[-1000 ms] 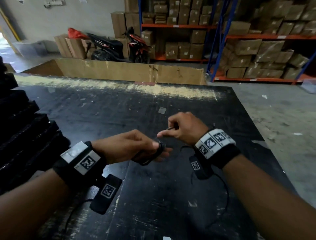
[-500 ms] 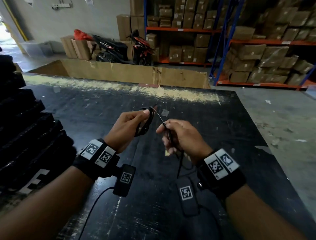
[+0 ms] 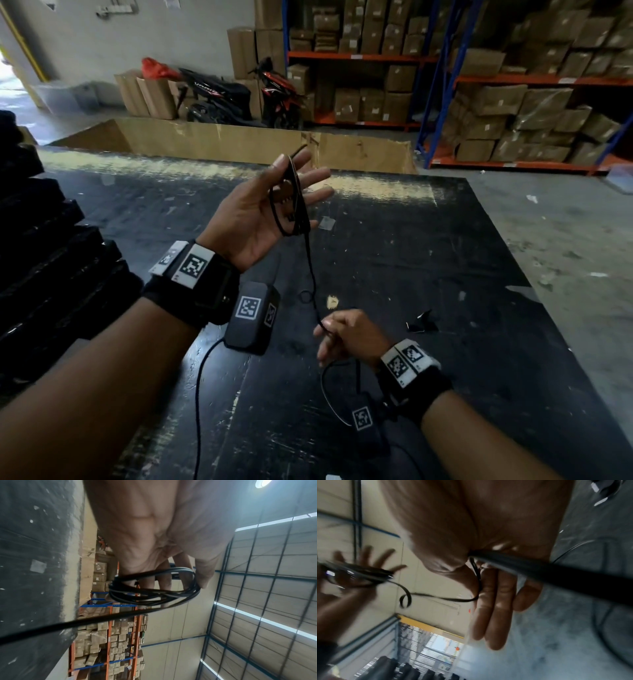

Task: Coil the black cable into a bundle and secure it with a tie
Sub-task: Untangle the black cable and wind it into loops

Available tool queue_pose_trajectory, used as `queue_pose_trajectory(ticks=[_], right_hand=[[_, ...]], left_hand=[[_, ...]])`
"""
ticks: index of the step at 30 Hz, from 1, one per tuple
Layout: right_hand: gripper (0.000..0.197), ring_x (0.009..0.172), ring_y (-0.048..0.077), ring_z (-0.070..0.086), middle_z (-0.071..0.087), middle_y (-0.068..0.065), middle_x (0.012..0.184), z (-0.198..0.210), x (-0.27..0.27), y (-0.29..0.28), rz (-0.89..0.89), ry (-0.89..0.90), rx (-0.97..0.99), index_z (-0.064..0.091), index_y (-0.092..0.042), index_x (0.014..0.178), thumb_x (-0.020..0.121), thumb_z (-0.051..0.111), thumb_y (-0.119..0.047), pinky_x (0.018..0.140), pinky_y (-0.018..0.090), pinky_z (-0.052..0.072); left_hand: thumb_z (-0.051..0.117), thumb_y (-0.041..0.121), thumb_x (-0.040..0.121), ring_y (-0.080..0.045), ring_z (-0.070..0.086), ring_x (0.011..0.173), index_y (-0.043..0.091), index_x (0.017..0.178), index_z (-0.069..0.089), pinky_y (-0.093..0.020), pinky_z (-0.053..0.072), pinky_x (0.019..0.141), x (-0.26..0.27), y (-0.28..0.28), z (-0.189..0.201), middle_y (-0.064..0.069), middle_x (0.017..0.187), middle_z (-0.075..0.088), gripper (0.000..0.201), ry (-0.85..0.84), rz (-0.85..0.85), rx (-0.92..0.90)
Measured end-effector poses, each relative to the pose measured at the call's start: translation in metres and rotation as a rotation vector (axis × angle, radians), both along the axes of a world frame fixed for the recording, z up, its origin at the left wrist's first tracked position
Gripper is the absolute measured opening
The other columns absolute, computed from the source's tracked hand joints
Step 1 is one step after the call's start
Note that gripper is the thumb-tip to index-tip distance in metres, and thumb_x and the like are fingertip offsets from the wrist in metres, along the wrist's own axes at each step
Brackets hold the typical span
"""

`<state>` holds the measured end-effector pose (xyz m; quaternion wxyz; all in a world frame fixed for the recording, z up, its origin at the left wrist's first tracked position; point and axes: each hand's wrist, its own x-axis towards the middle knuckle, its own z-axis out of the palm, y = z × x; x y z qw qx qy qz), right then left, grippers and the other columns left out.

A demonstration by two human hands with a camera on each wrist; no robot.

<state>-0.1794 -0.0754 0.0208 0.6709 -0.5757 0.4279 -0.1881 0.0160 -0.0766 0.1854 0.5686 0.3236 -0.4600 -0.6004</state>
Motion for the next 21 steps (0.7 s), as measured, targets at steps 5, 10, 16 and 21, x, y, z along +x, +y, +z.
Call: queue_pose_trajectory(ticks=[5, 10, 16, 21], right_hand=[[0.035, 0.032, 0.011, 0.059, 0.061, 0.001, 0.040, -0.032, -0.009, -0.014, -0.027, 0.220, -0.001, 0.055, -0.003, 0.080, 0.108, 0.036, -0.010, 0.033, 0.016, 0.038], [0.018, 0.088, 0.022, 0.073, 0.079, 0.006, 0.090, -0.028, -0.008, -0.039, -0.101, 0.491, -0.367, 0.078, -0.017, 0.089, 0.095, 0.060, -0.020, 0.084, 0.033, 0.056], [0.031, 0.092, 0.032, 0.070, 0.076, 0.017, 0.098, 0.051, -0.007, -0.052, -0.480, -0.003, -0.503, 0.070, -0.006, 0.094, 0.090, 0.040, -0.012, 0.085, 0.037, 0.054], [0.039, 0.096, 0.031, 0.073, 0.076, 0.024, 0.097, 0.080, 0.012, -0.018, -0.154, -0.291, -0.198, 0.065, 0.003, 0.113, 0.099, 0.049, -0.030, 0.093, 0.040, 0.052]], left_hand=[[0.042, 0.039, 0.105, -0.032, 0.059, 0.134, 0.026, 0.123, 0.070, -0.065, 0.036, 0.113, -0.002, -0.001, 0.001, -0.010, 0.143, 0.064, 0.035, 0.025, -0.054, -0.015], [0.045, 0.032, 0.106, -0.031, 0.063, 0.130, 0.016, 0.131, 0.064, -0.052, 0.046, 0.104, -0.007, -0.005, -0.011, -0.015, 0.140, 0.066, 0.036, -0.007, -0.018, 0.031], [0.049, 0.029, 0.105, -0.031, 0.062, 0.131, 0.009, 0.138, 0.061, -0.046, 0.048, 0.104, -0.005, -0.012, -0.025, -0.016, 0.141, 0.065, 0.040, -0.072, 0.041, 0.045], [0.048, 0.030, 0.106, -0.031, 0.061, 0.131, 0.011, 0.140, 0.061, -0.046, 0.049, 0.101, -0.004, -0.017, -0.026, -0.014, 0.140, 0.066, 0.041, -0.110, 0.083, 0.032]])
